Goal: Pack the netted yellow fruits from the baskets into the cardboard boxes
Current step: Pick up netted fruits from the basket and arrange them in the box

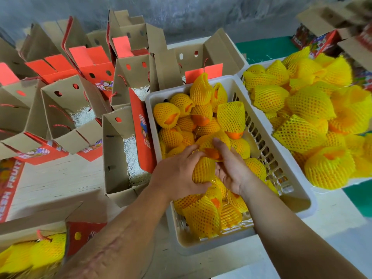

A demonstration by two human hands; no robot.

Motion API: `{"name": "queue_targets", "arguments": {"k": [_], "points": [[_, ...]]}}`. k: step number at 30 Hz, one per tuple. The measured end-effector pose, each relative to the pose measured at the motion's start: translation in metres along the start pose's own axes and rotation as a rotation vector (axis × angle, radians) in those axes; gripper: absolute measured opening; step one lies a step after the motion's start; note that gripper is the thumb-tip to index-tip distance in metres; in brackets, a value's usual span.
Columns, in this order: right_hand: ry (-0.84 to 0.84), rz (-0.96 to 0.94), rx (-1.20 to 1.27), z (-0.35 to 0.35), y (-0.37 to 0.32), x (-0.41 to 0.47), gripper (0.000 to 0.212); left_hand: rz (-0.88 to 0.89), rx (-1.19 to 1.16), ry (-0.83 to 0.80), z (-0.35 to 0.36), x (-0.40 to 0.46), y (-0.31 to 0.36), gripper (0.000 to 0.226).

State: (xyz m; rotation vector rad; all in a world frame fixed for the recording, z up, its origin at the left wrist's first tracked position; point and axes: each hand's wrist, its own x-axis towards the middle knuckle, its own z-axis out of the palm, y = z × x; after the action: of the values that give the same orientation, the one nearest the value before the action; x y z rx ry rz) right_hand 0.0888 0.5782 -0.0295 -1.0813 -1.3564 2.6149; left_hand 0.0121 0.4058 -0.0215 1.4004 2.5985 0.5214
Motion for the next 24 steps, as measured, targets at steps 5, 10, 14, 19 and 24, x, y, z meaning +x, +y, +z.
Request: {"name": "queue_targets", "arguments": {"k": [5, 10, 14, 19, 24], "points": [[-0.044, -0.085, 0.019, -0.002, 0.002, 0.003, 0.064, -0.020, -0.040, 0.065, -0.001, 0.001, -0.002, 0.091], [0.036, -0.189, -0.043, -0.003, 0.002, 0.006, 0.053, -0.005, -0.033, 0.047, -0.002, 0.002, -0.002, 0.090], [-0.066, -0.130, 0.054, -0.003, 0.001, 0.006, 0.062, 0.034, -0.051, 0.050, -0.004, 0.002, 0.000, 0.074], [-0.264, -0.062, 0.137, 0.000, -0.007, -0.001, 0.064, 0.071, -0.051, 0.098, -0.005, 0.003, -0.001, 0.067], [-0.109, -0.132, 0.100, 0.009, -0.009, -0.014, 0.050, 0.074, -0.175, 0.231, -0.006, -0.003, 0.005, 0.071]]}}
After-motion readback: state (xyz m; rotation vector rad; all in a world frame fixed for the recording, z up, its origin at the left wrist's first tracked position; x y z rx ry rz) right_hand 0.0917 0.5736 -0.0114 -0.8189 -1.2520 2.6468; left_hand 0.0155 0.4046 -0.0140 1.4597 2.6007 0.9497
